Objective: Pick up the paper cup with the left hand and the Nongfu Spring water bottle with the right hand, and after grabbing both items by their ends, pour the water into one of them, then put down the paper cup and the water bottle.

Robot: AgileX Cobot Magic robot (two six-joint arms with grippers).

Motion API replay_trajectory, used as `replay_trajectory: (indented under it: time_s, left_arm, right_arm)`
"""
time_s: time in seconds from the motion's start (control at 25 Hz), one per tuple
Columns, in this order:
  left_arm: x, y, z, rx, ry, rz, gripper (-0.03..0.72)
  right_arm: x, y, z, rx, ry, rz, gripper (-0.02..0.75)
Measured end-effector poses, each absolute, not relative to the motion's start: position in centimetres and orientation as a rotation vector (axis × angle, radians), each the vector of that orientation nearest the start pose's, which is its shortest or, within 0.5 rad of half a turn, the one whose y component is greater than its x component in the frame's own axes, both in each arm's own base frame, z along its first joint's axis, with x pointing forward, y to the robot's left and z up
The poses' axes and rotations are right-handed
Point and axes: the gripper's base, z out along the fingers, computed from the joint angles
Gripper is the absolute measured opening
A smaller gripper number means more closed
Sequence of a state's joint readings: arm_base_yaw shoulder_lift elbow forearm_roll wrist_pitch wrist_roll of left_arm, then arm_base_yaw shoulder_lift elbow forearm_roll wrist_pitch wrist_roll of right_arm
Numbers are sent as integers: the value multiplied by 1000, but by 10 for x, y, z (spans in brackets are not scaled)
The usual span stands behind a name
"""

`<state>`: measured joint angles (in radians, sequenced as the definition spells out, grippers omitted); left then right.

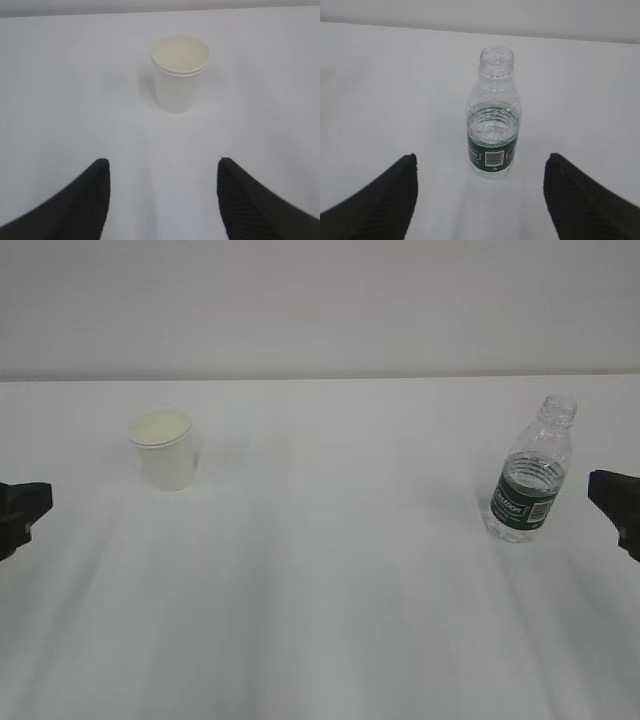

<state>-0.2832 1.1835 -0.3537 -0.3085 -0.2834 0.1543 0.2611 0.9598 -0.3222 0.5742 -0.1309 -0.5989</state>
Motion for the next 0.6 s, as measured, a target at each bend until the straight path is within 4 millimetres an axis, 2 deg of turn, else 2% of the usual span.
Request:
replay_trajectory:
  time_s: [0.32,0.6]
  left_arm:
    - [194,-46,194,25,2004,-185,484]
    - [192,-53,194,58,2003,-216,484]
  right_arm:
    - [171,38,217,-187,1966,105,587]
    - [157,37,188,-128,1942,180,587]
